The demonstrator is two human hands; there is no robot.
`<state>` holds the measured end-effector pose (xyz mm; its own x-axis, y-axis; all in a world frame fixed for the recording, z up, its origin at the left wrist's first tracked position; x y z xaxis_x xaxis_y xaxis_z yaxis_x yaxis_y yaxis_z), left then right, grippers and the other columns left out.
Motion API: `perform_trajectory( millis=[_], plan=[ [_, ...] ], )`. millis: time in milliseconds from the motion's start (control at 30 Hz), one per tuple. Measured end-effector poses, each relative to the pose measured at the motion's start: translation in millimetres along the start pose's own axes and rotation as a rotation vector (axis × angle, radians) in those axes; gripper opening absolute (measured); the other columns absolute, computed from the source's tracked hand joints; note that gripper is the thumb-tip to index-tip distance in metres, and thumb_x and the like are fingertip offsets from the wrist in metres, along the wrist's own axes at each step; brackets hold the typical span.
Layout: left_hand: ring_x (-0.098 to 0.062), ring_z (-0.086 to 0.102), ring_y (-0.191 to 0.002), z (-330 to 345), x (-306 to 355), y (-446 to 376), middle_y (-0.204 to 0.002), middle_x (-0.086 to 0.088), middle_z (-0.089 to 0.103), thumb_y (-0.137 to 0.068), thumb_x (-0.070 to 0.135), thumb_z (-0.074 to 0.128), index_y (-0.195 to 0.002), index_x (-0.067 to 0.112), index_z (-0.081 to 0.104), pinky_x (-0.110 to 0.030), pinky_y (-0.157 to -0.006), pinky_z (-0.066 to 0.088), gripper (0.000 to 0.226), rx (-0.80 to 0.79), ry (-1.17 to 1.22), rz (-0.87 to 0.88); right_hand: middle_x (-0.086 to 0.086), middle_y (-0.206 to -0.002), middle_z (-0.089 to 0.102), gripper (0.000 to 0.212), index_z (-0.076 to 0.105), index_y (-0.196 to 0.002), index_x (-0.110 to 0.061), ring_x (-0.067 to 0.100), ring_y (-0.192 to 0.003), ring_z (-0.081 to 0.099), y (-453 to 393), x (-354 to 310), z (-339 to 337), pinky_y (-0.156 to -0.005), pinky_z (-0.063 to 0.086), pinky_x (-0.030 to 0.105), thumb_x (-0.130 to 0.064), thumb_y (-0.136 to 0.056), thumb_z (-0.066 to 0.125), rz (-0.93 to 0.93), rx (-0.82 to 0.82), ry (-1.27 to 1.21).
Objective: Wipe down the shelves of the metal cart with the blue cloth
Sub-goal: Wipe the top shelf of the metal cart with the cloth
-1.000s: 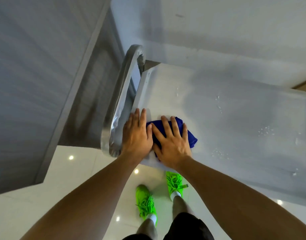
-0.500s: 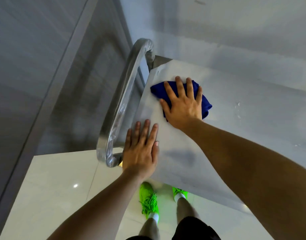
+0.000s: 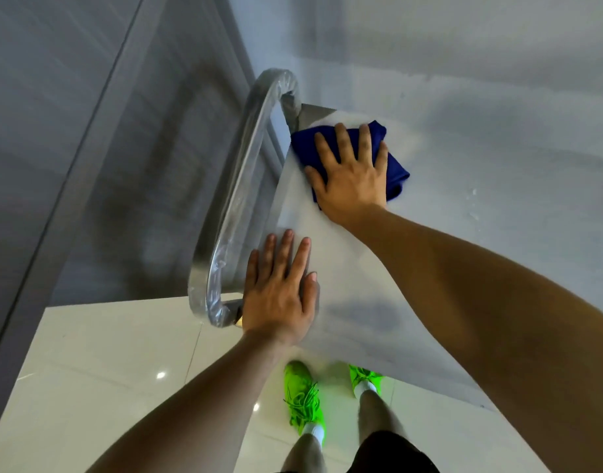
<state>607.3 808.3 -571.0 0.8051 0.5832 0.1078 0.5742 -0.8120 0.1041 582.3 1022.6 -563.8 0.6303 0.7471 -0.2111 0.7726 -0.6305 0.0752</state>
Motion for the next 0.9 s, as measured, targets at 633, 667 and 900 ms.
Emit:
perform_trajectory(
  millis=[633,667,900],
  plan=[
    [-0.025,0.015,-0.152,-22.6,-6.0,4.7,-0.166,-0.01,0.021,-0.104,0.044,0.034,-0.151,0.019,0.038,-0.05,-0.123,0.013,0.054,0.012,0.392,-0.057,0.004,-0.167,0.016,0.059,0.02,-0.158,-0.034,0.038,-0.152,0.003,250.7,-42.7,23.5,-0.119,0.003,0.062,-0.057,-0.103,0.021,0.166,-0.084,-0.049],
    [-0.026,0.015,-0.152,-23.6,-1.6,6.1,-0.166,-0.01,0.02,-0.104,0.048,0.034,-0.151,0.02,0.037,-0.051,-0.122,0.014,0.055,0.0,0.342,-0.04,0.004,-0.166,0.017,0.06,0.021,-0.158,-0.033,0.038,-0.152,0.003,257.2,-41.5,23.4,-0.119,0.005,0.063,-0.058,-0.103,0.021,0.166,-0.092,-0.045],
    [-0.028,0.011,-0.153,-23.9,41.1,13.0,-0.167,-0.007,0.019,-0.102,0.055,0.03,-0.156,0.023,0.031,-0.05,-0.123,0.008,0.062,-0.069,0.22,0.095,0.004,-0.165,0.021,0.061,0.024,-0.157,-0.034,0.035,-0.152,0.006,297.8,-1.5,18.1,-0.119,0.01,0.062,-0.061,-0.103,0.016,0.283,-0.106,-0.03]
  ],
)
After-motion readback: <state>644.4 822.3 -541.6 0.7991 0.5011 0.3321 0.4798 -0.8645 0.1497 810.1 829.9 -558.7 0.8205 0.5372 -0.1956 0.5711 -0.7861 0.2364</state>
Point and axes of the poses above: each hand's wrist, its own y-axis away from the middle knuckle, its own z-axis out of the palm, x = y × z, the point moved 8 cm from there along -y, towards the middle knuckle
